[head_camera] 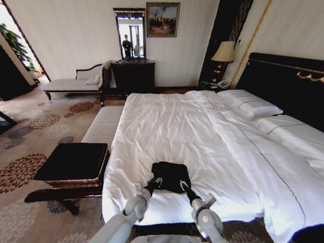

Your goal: Fold the clothes on the bed and place them into the basket.

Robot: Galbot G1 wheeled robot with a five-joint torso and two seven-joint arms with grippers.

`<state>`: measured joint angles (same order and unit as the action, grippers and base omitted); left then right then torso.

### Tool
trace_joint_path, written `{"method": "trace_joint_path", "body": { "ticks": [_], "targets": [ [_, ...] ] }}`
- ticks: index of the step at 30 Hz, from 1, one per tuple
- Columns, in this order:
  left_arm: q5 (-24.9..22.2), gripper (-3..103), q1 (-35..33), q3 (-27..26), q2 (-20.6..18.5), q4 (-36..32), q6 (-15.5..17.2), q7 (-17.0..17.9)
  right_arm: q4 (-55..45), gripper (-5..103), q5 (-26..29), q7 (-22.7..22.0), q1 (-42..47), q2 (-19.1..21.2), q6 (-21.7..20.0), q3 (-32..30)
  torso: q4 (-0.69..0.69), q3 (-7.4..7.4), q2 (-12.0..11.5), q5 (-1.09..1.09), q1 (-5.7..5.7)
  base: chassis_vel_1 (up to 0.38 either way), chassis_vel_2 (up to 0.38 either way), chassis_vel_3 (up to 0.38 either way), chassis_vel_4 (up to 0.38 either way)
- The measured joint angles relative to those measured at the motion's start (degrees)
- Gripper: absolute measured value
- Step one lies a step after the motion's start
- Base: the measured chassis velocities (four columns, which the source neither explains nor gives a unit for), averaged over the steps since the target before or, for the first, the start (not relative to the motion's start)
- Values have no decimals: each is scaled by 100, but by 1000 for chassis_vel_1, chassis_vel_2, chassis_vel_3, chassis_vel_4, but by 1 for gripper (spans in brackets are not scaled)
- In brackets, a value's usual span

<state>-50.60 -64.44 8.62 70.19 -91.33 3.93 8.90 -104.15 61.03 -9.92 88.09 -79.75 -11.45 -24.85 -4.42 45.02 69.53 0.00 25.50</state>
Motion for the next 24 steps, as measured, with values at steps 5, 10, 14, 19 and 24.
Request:
{"method": "trace_joint_path", "body": {
  "ticks": [5,10,14,19,24],
  "targets": [
    [-3,7,6,-15,22,25,-34,-2,2,14,-307,35,24,14,140,21,0,0,0,0,0,0,0,0,0],
    [38,7,-94,-68,-4,-105,-49,5,-1,7,-1002,155,94,32,439,93,0,0,0,0,0,0,0,0,0],
    [197,7,-261,-134,-135,-386,-87,5,-66,7,-1857,372,122,115,780,108,0,0,1,0,0,0,0,0,0],
    [341,7,-500,-300,-286,-798,-110,2,-137,7,-2734,576,195,253,1181,85,0,0,1,0,0,0,0,0,0],
    [479,7,-638,-410,-405,-1205,-153,15,-325,7,-3245,714,307,422,1497,42,-1,0,1,0,-1,0,0,0,0]
  ]
}}
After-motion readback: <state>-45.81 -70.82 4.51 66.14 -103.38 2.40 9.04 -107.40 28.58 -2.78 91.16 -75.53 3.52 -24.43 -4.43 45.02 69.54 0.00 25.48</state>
